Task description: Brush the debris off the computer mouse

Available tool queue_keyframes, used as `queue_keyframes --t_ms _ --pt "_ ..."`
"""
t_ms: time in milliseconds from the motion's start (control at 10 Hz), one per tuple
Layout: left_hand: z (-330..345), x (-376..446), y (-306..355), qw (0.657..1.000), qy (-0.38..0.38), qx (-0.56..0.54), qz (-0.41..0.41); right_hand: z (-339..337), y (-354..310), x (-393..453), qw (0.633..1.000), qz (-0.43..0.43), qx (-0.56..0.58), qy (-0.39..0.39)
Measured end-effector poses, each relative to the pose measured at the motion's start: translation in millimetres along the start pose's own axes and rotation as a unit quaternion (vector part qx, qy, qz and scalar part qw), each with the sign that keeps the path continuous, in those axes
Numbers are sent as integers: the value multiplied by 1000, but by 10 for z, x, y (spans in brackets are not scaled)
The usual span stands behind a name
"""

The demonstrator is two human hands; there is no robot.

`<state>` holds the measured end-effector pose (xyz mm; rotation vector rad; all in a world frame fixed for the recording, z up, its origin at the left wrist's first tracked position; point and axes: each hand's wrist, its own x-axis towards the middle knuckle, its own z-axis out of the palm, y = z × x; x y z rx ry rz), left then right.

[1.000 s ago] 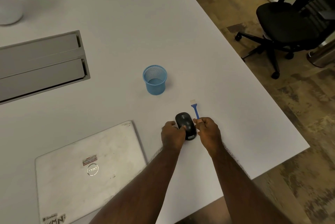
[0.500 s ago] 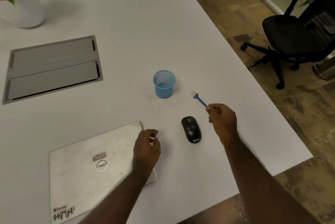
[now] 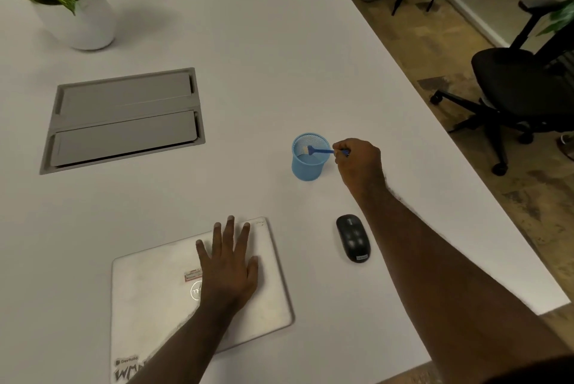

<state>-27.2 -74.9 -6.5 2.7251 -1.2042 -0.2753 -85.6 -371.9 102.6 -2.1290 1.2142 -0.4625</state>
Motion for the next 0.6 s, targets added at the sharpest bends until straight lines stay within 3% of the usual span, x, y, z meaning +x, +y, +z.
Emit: queue_keyframes --t_ms 200,300,600 --pt "161 72 -132 999 -7 19 30 219 -17 169 978 -80 -178 -74" --pt "198 72 -157 999 -13 20 32 299 -19 175 969 -90 -209 -95" --pt "4 42 -147 999 -6 2 31 88 -103 -118 979 -93 -180 -31"
